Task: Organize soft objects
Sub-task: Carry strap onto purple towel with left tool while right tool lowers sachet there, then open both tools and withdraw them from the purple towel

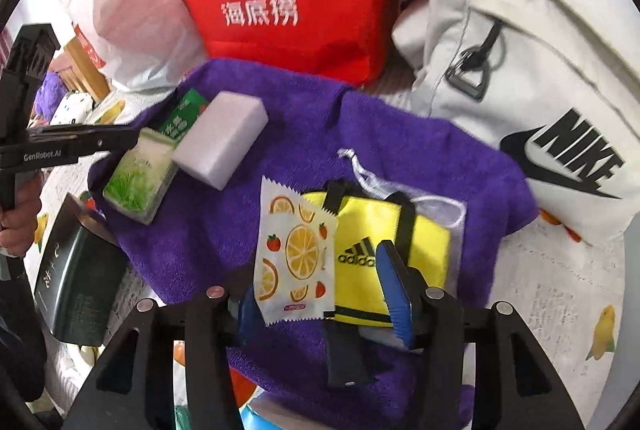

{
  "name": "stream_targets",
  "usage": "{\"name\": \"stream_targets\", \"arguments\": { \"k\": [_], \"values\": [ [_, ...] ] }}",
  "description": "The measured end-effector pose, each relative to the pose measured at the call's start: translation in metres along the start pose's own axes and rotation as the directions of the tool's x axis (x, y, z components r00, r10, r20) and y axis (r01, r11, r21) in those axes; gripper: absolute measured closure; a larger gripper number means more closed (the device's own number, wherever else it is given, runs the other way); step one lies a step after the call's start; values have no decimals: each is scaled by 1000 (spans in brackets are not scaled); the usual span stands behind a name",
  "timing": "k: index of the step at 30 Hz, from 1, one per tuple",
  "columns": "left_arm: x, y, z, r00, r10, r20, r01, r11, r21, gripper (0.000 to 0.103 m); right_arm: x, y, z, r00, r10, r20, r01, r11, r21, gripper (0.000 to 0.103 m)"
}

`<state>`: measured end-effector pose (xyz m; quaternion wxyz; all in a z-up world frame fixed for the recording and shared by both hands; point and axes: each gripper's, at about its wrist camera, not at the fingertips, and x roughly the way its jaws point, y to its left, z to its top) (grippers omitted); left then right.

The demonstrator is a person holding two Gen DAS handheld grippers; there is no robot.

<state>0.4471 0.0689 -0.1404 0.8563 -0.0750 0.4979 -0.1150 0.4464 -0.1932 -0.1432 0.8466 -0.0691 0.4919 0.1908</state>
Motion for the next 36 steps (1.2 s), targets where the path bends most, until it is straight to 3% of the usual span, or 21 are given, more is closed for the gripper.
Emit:
{"name": "stream_targets", "arguments": {
  "k": [9, 16, 25, 28, 36],
  "values": [
    [-39, -11, -15, 998, 26, 51, -27, 999, 27, 57, -43, -3, -11, 998, -15, 64, 12, 999, 44, 50],
    [-85, -30, -55, 992, 43, 120, -53, 996, 79, 57, -86, 15, -42, 994, -18, 107, 10, 997, 74, 50],
    [-115, -52, -123, 998, -18, 65, 11, 994, 107, 55, -138, 73, -104, 986, -30, 166, 24, 999, 39, 49],
    [-117, -52, -144, 998, -39, 42, 35, 993, 110, 52, -148, 94, -129, 983, -21, 180, 14, 999, 41, 43],
    [-119, -43, -185, 999, -54, -4, 54, 988, 147, 50, -134, 150, -194, 993, 13, 116, -20, 998, 57, 41]
  ]
}}
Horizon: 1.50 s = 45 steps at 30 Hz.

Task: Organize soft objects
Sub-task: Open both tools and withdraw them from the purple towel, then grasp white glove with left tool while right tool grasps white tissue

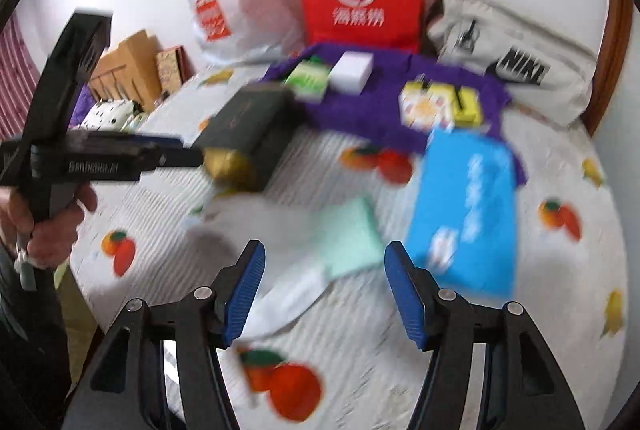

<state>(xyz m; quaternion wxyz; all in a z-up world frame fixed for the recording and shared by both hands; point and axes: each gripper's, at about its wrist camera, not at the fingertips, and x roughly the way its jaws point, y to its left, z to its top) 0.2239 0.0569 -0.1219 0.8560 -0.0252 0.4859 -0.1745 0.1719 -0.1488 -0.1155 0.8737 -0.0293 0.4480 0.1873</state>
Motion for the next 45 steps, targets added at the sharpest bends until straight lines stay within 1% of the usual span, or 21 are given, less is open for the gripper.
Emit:
{"name": "stream_targets", "arguments": {
  "k": [2, 6, 8, 11, 14, 15, 16, 17, 18, 20, 22, 26, 27, 28, 30, 33, 36, 38, 40, 42, 45],
  "values": [
    [0, 1, -6, 1000, -17, -5, 17, 1000, 9, 46, 2, 9, -14, 1000, 18, -13, -18, 1000, 25, 41],
    [0, 3, -16, 1000, -22, -1, 23, 999, 28, 45, 4, 30, -38, 994, 105, -26, -104, 994, 45, 41],
    [1, 4, -20, 999, -31, -5, 31, 999, 31, 45, 6, 41, -47, 992, 119, -35, -118, 992, 39, 41],
    [3, 6, -26, 999, -44, -7, 44, 999, 31, 45, 16, 55, -57, 989, 124, -74, -123, 992, 18, 42],
    [5, 7, -31, 998, -55, -11, 55, 998, 24, 44, 33, 66, -66, 987, 87, -134, -91, 996, -20, 51],
    [5, 7, -32, 998, -54, -9, 55, 998, 26, 44, 39, 69, -69, 986, 75, -149, -81, 996, -32, 56],
    [4, 6, -34, 998, -57, 0, 57, 998, 32, 44, 43, 73, -72, 987, 53, -150, -62, 997, -53, 58],
    [4, 4, -35, 998, -62, 10, 62, 997, 39, 44, 42, 77, -73, 992, 23, -121, -33, 996, -81, 72],
    [3, 2, -36, 998, -65, 18, 64, 997, 47, 44, 42, 81, -74, 994, 6, -111, -18, 994, -109, 84],
    [5, -2, -37, 997, -68, 20, 67, 996, 60, 44, 41, 83, -75, 995, 19, -96, -31, 992, -124, 85],
    [9, -9, -37, 997, -75, 11, 74, 995, 72, 44, 38, 79, -79, 994, 64, -92, -74, 991, -113, 85],
    [23, -23, -35, 995, -94, -16, 95, 992, 84, 43, 23, 71, -88, 990, 117, -80, -125, 987, -99, 85],
    [26, -27, -35, 994, -107, -18, 108, 990, 89, 40, 17, 69, -91, 989, 131, -68, -137, 986, -100, 85],
    [29, -33, -34, 992, -122, -20, 123, 988, 95, 33, 11, 67, -92, 989, 138, -54, -142, 985, -98, 85],
    [35, -45, -32, 990, -137, -20, 139, 983, 120, 27, -1, 57, -96, 990, 139, -30, -141, 986, -85, 85],
    [49, -64, -28, 994, -108, -25, 111, 981, 162, 24, -15, 33, -106, 997, 78, -1, -78, 995, -62, 85],
    [63, -78, -28, 996, -79, -41, 85, 976, 201, 18, -21, 5, -115, 1000, 24, 13, -24, 1000, -17, 85],
    [75, -87, -30, 998, -33, -55, 45, 972, 232, 15, -24, -13, -120, 1000, -5, 20, 5, 1000, 21, 85],
    [80, -95, -32, 999, -9, -52, 23, 963, 268, 5, -24, -25, -123, 1000, -13, 21, 12, 999, 43, 85],
    [84, -102, -33, 998, 8, -55, 9, 954, 299, 1, -22, -32, -124, 1000, -13, 28, 11, 998, 54, 85],
    [89, -109, -37, 997, 61, -48, -41, 937, 346, 0, -18, -39, -124, 999, -1, 40, -2, 998, 60, 85]
  ]
}}
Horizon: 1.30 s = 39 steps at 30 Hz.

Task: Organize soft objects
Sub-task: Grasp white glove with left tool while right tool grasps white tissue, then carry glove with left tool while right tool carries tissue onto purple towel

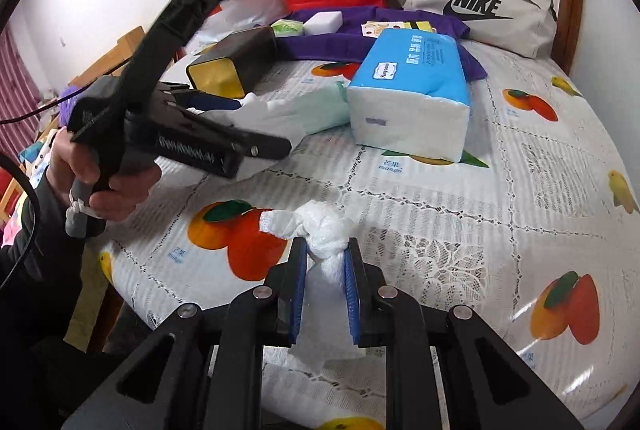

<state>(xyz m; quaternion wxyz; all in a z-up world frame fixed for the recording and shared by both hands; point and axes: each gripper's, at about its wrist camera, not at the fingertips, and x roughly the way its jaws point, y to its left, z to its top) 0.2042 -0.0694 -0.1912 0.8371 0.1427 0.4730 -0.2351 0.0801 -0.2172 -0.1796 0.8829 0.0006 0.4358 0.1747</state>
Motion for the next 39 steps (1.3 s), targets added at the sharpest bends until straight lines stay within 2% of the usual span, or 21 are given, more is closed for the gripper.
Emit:
{"name": "stream_targets", "arguments": {
  "k": [5, 6, 8, 10, 11, 13, 15, 18, 21, 26, 29, 39],
  "values": [
    [-2, 1, -2, 1000, 6, 22, -6, 1000, -17, 0, 10, -12, 2, 1000, 3, 16, -3, 999, 52, 85],
    [-3, -1, -3, 999, 13, 30, -13, 1000, -12, 2, 11, -15, 2, 1000, -19, 19, 18, 998, 65, 85],
    [-7, -3, -6, 999, 20, 51, -20, 1000, -2, 11, 16, -18, 5, 997, -73, 21, 71, 994, 78, 85],
    [-13, -2, -7, 997, 26, 66, -25, 1000, -9, 37, 19, -20, 7, 994, -103, 25, 101, 992, 81, 85],
    [-14, 0, -5, 997, 30, 68, -29, 999, -14, 43, 20, -20, 7, 994, -109, 29, 106, 991, 79, 85],
    [-15, 3, -4, 997, 39, 71, -38, 999, -18, 64, 21, -19, 8, 992, -121, 34, 118, 991, 70, 84],
    [-18, 7, -5, 996, 46, 70, -44, 999, -26, 77, 23, -19, 9, 992, -125, 37, 122, 990, 72, 84],
    [-25, 13, -11, 997, 31, 72, -27, 998, -56, 81, 22, -19, 9, 991, -124, 41, 121, 989, 82, 84],
    [-37, 16, -23, 996, 14, 85, -7, 996, -84, 82, 21, -17, 9, 993, -117, 35, 113, 990, 85, 84],
    [-57, 22, -41, 994, 13, 107, -2, 994, -106, 82, 19, -5, 8, 984, -179, 14, 178, 982, 60, 84],
    [-71, 32, -49, 992, 17, 122, 0, 991, -134, 82, 16, -1, 8, 984, -180, 8, 180, 982, 66, 84],
    [-104, 68, -69, 984, 13, 176, 32, 968, -249, 82, -15, 16, 30, 987, -144, 77, 140, 989, 52, 84]
  ]
}}
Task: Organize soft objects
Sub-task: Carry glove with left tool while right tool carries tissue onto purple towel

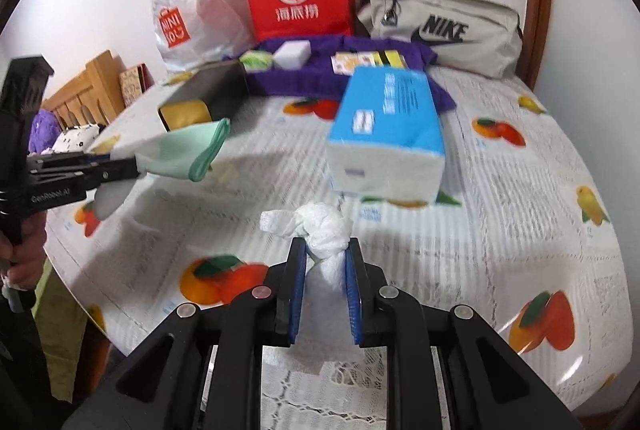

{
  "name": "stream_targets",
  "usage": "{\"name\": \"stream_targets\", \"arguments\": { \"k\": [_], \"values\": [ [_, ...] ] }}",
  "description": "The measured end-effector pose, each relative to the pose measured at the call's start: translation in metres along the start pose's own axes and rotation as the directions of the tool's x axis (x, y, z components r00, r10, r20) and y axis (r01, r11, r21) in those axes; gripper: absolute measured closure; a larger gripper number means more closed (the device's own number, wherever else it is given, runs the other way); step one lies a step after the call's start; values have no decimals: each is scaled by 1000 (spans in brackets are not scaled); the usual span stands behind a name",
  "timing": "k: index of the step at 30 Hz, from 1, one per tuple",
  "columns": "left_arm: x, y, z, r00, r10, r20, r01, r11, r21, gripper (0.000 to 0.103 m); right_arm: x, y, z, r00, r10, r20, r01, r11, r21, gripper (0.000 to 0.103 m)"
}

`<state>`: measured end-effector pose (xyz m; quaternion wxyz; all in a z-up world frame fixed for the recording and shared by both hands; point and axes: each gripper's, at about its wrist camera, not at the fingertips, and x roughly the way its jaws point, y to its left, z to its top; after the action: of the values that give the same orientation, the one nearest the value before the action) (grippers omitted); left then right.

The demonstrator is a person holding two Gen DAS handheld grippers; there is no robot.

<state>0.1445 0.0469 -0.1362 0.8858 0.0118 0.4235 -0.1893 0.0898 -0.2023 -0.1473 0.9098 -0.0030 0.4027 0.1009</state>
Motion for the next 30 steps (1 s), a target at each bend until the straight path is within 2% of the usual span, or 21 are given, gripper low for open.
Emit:
{"name": "stream_targets", "arguments": {
  "k": [5, 12, 26, 30],
  "values": [
    [-9, 15, 9, 1000, -10, 23, 12, 999, -52, 82, -6, 4, 18, 1000, -16, 18, 16, 1000, -15, 84],
    [-15, 23, 34, 998, -21, 52, 24, 997, -69, 82, -14, 3, 47, 999, -13, 45, 13, 1000, -13, 84],
    [-11, 32, 85, 998, -4, 67, 9, 997, -77, 82, -10, -5, 109, 996, 2, 89, 1, 999, -32, 84],
    [2, 34, 99, 999, -13, 40, 16, 995, -96, 82, 0, -14, 126, 996, 35, 88, -34, 999, -19, 84]
  ]
}}
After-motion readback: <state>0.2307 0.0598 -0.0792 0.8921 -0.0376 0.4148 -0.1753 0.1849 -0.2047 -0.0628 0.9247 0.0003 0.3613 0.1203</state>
